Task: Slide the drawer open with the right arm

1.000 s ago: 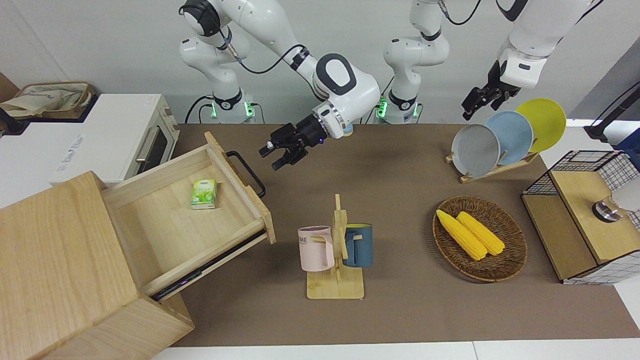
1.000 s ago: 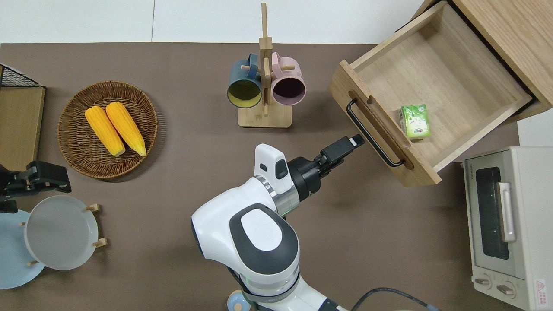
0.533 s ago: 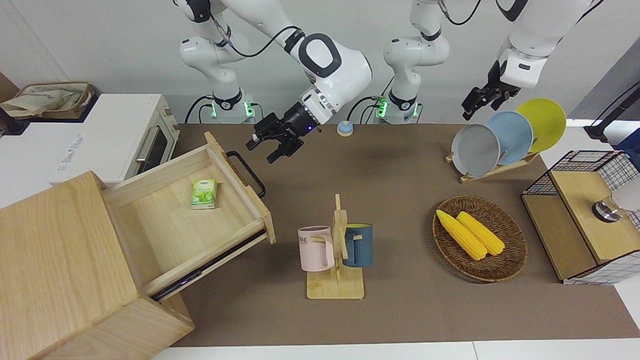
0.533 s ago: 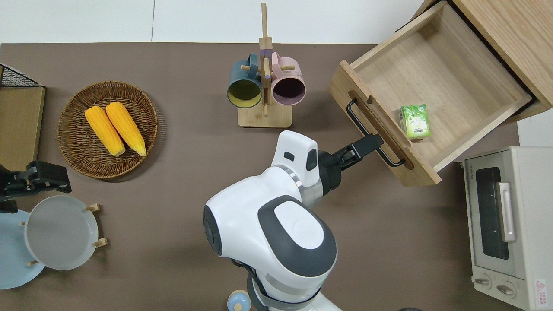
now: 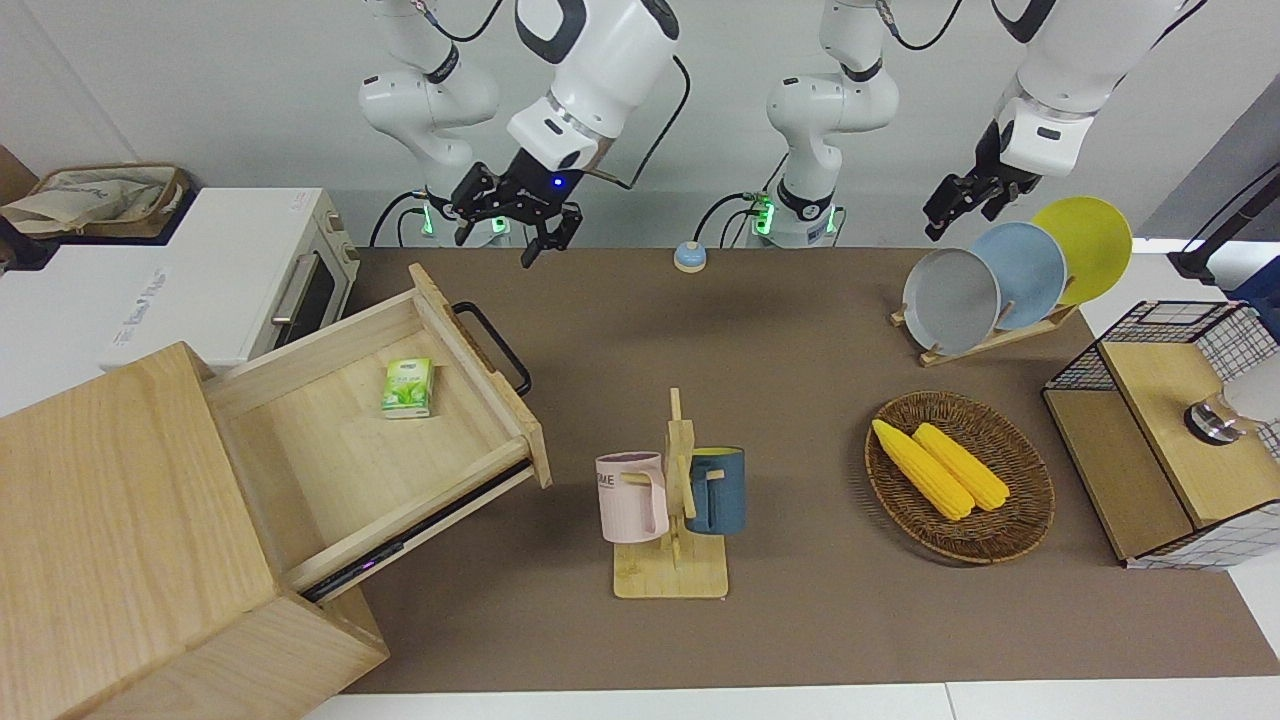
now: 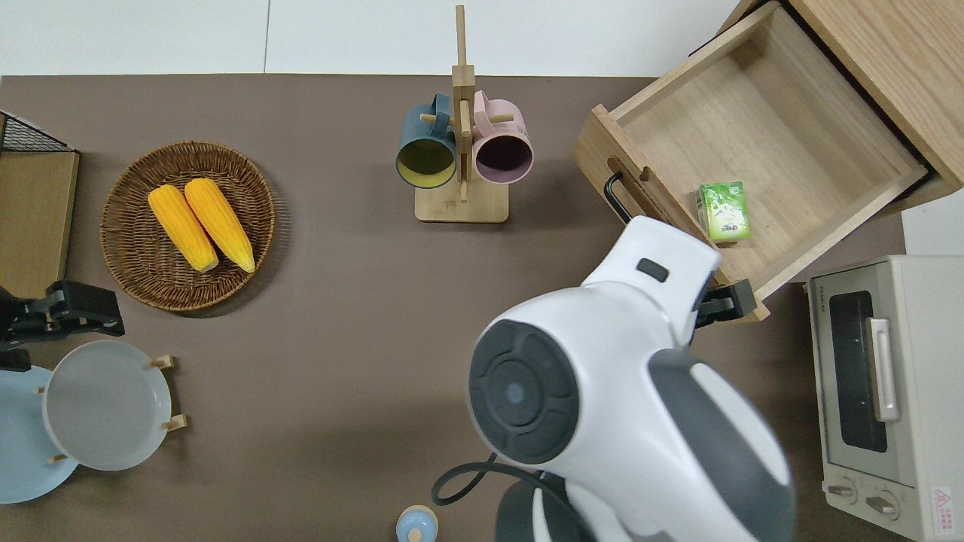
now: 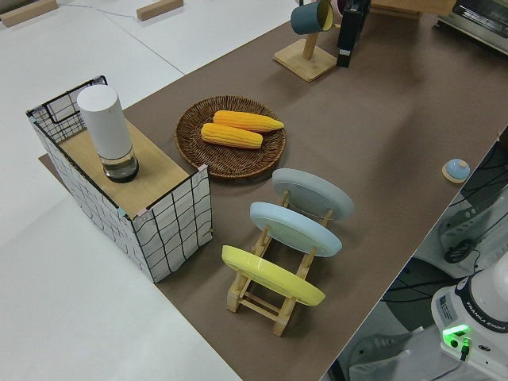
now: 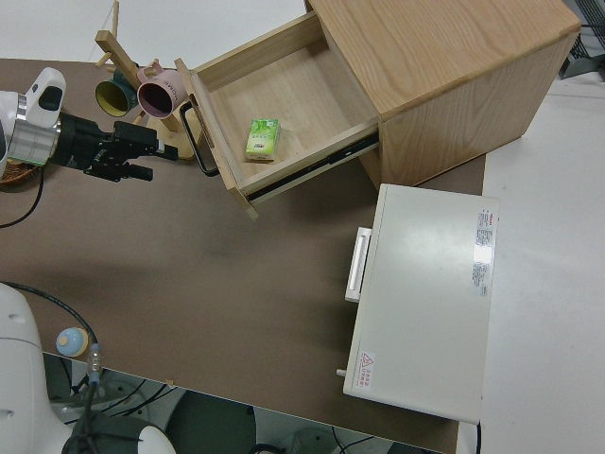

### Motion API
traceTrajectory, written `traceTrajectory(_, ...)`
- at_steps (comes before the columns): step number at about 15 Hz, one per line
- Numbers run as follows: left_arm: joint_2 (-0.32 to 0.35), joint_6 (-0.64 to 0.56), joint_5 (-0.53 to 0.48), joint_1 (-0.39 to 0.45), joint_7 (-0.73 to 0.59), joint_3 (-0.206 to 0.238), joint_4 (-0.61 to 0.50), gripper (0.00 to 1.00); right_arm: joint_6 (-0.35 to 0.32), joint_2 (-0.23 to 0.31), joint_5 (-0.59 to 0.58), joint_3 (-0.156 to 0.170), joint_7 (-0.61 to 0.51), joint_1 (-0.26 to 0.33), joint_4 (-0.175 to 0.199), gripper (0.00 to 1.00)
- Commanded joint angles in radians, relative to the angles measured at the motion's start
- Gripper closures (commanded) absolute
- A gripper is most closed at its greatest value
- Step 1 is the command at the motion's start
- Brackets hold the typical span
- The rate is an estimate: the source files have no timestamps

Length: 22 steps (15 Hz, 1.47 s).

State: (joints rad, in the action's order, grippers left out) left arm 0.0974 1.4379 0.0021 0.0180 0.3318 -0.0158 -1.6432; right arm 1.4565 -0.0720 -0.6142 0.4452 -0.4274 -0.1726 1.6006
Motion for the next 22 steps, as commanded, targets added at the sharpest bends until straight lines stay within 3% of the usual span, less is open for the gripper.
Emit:
traceTrajectory(1,0.008,-0.002,-0.004,-0.004,-0.01,0.005,0.0,0.01,0.094,0.101,0.256,-0.063,0.073,0.111,0.024,0.011)
traceTrajectory(5,0.008,-0.002,-0.004,-0.004,-0.01,0.005,0.0,0.01,0.097,0.143,0.425,-0.094,0.165,0.238,0.027,0.011)
traceTrajectory(8,0.008,-0.002,-0.004,-0.004,-0.01,0.005,0.0,0.01,0.094,0.153,0.527,-0.132,0.26,0.298,0.03,0.011)
traceTrajectory(14,0.008,-0.002,-0.004,-0.004,-0.01,0.005,0.0,0.01,0.097,0.155,0.636,-0.135,0.306,0.409,0.042,0.011)
traceTrajectory(18,0.008,-0.002,-0.004,-0.004,-0.011,0.005,0.0,0.01,0.097,0.153,0.657,-0.14,0.32,0.439,0.039,0.011)
traceTrajectory(19,0.008,-0.002,-0.004,-0.004,-0.01,0.005,0.0,0.01,0.099,0.152,0.671,-0.155,0.32,0.436,0.039,0.011)
traceTrajectory(21,0.008,-0.002,-0.004,-0.004,-0.01,0.005,0.0,0.01,0.099,0.143,0.674,-0.23,0.318,0.382,0.035,0.011)
traceTrajectory(22,0.008,-0.002,-0.004,-0.004,-0.01,0.005,0.0,0.01,0.099,0.136,0.673,-0.247,0.318,0.365,0.033,0.011)
